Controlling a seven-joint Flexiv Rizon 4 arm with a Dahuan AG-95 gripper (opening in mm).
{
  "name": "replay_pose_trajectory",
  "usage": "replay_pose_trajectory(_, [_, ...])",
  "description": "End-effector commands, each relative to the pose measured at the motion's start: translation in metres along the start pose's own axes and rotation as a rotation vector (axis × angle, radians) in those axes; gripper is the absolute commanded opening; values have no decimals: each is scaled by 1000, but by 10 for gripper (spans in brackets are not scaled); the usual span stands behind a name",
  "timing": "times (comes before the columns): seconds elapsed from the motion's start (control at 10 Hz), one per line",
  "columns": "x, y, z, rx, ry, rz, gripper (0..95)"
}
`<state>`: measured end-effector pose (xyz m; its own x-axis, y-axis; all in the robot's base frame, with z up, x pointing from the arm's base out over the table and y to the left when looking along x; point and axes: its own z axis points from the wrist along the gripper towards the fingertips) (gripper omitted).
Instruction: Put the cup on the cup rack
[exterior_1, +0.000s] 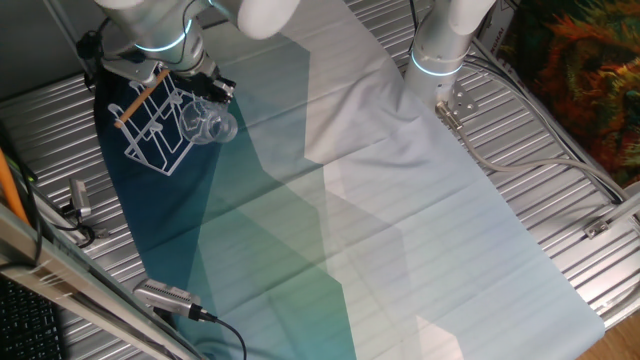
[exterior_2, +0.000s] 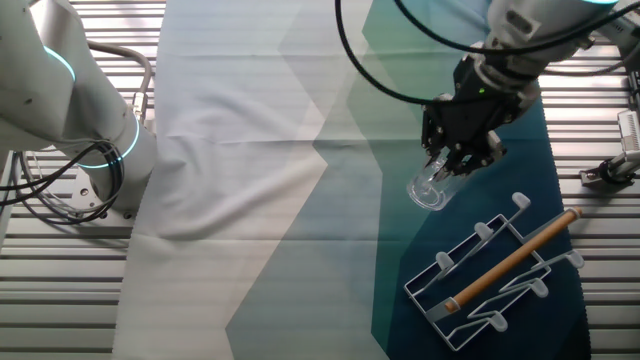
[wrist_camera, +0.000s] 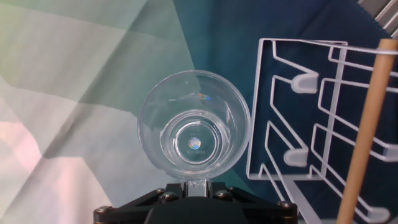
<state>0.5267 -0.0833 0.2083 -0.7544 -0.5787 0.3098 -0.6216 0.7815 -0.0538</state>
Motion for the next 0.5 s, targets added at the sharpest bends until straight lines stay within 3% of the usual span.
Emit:
replay_pose_trajectory(0.1, [5,-2,-3,2,16,-1,0])
replay_pose_trajectory(0.5, [10,-4,-4,50,97,-12,0])
